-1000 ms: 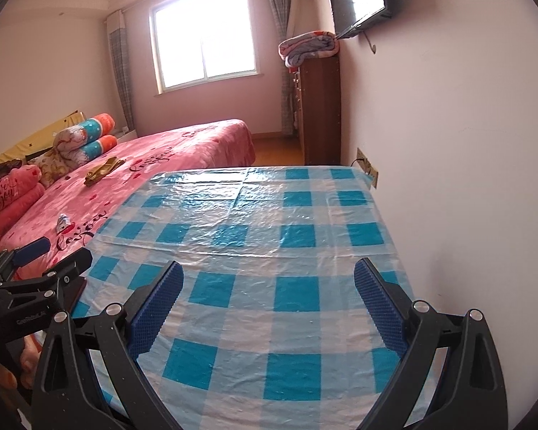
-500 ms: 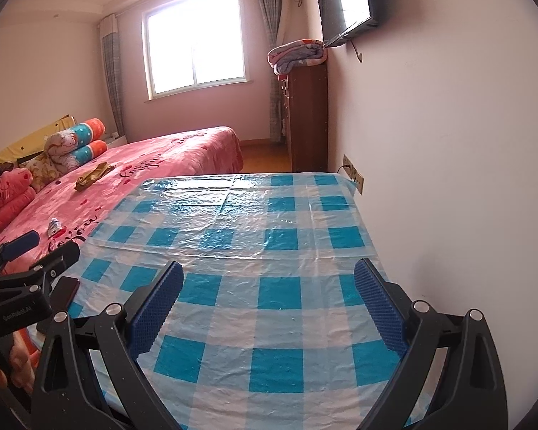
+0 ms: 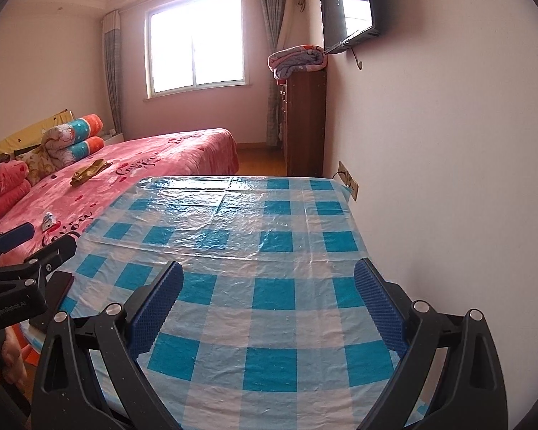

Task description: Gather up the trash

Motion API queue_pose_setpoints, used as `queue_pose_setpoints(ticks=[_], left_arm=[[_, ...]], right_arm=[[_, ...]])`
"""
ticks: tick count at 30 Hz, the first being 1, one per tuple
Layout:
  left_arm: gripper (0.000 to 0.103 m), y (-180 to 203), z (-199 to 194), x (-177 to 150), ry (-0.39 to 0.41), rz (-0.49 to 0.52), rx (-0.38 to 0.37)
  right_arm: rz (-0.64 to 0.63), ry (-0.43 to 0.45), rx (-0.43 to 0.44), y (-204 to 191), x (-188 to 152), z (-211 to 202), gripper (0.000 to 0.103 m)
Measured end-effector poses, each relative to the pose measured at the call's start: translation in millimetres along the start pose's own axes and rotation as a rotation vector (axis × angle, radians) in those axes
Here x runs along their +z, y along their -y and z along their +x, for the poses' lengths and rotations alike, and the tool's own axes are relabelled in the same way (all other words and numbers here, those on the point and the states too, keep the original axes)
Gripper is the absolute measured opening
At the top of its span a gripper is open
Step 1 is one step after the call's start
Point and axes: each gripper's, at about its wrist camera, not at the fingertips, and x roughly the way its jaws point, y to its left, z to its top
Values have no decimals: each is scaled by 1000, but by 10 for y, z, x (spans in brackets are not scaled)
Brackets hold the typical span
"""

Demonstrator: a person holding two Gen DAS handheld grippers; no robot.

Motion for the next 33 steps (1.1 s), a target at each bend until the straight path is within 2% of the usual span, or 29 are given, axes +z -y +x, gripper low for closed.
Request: queue_pose_setpoints(ticks=[22, 33], left_arm=[[99, 44, 132, -41, -28, -1, -19], [99, 96, 508, -109, -110, -30, -50]], right_arm=[[-9, -51, 12, -9, -130, 192, 95], [36, -111, 35, 118, -240, 480, 95]])
